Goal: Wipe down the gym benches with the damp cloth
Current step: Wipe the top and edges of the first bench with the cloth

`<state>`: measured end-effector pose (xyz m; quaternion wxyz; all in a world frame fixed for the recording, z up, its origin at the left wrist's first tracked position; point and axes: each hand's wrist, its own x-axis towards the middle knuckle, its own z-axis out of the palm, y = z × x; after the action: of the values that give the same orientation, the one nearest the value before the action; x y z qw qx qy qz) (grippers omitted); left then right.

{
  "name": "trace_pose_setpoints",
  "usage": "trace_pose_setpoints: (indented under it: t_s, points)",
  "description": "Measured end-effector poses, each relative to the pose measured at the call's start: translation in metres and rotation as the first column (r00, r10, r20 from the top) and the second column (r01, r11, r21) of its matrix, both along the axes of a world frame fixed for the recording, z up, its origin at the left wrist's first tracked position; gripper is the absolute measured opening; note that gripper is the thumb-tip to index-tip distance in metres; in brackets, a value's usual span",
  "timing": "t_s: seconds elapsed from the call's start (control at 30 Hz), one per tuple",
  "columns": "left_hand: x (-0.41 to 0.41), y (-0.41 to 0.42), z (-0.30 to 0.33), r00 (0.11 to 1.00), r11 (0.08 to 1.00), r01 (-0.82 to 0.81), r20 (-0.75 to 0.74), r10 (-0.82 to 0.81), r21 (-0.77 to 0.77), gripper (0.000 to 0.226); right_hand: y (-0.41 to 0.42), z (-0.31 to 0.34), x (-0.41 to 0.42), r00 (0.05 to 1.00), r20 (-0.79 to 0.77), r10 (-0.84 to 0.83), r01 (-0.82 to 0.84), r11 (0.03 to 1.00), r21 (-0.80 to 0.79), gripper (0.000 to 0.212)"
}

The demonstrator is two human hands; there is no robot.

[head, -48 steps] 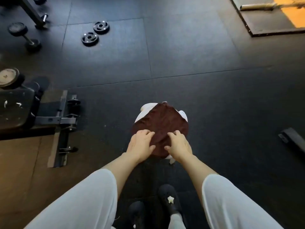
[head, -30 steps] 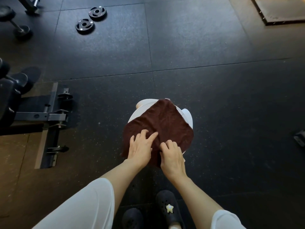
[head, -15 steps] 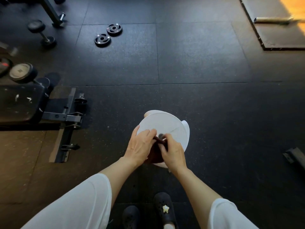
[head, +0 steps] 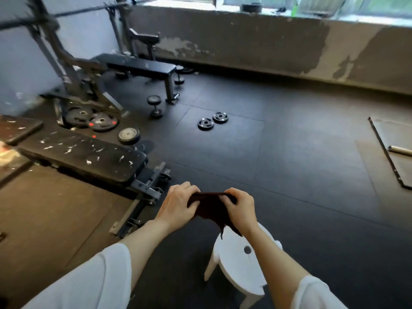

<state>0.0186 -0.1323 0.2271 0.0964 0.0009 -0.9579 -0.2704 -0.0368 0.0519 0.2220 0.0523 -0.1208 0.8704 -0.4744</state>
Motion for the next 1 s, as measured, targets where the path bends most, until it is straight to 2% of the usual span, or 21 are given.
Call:
trace_pose_setpoints:
  t_s: [0.17,0.27,0.4,0.43,0.53,0.67,0.7,0.77,0.87,0.93,1.0]
  points:
    - [0.016,-0.049,0.062,0.950,0.949,-0.280,-0.098,0.295,0.141,0.006,-0.079,0.067,-0.007,0.993,-0.068,0.101,-0.107,0.989,-0.105,0.003]
    - [0.013,-0.071,0.091,0.872,0.869,-0.428,-0.139,0.469,0.247,0.006,-0.123,0.096,-0.009,0.991,-0.066,0.112,-0.124,0.970,-0.211,0.014]
    - [0.009,-0.099,0.115,0.785,0.753,-0.493,-0.151,0.601,0.435,0.006,-0.170,0.115,-0.007,0.958,-0.001,0.287,-0.265,0.885,-0.384,0.007]
    - [0.007,-0.106,0.117,0.780,0.729,-0.487,-0.136,0.611,0.480,0.007,-0.180,0.116,-0.006,0.938,0.022,0.347,-0.302,0.844,-0.443,0.006]
    - [-0.001,-0.129,0.115,0.792,0.682,-0.455,-0.090,0.604,0.573,0.014,-0.207,0.117,-0.009,0.857,0.096,0.507,-0.374,0.738,-0.562,0.021]
    - [-0.029,-0.169,0.107,0.822,0.660,-0.379,-0.092,0.562,0.649,0.001,-0.244,0.117,-0.035,0.794,0.178,0.581,-0.364,0.689,-0.627,0.030]
    - [-0.041,-0.180,0.106,0.834,0.666,-0.351,-0.103,0.542,0.658,0.006,-0.254,0.117,-0.047,0.793,0.183,0.581,-0.356,0.685,-0.636,0.033]
    - [-0.070,-0.204,0.102,0.858,0.685,-0.300,-0.125,0.498,0.664,0.020,-0.273,0.118,-0.075,0.809,0.180,0.560,-0.341,0.696,-0.632,0.035]
    - [-0.121,-0.246,0.096,0.900,0.713,-0.244,-0.119,0.419,0.657,0.019,-0.303,0.112,-0.121,0.900,0.131,0.416,-0.275,0.775,-0.569,0.038]
    - [-0.154,-0.268,0.097,0.911,0.707,-0.228,-0.108,0.397,0.669,0.018,-0.320,0.102,-0.152,0.963,0.021,0.269,-0.232,0.865,-0.444,0.039]
    - [-0.186,-0.285,0.102,0.918,0.705,-0.200,-0.122,0.378,0.680,0.018,-0.329,0.095,-0.179,0.966,-0.090,0.241,-0.257,0.916,-0.307,0.043]
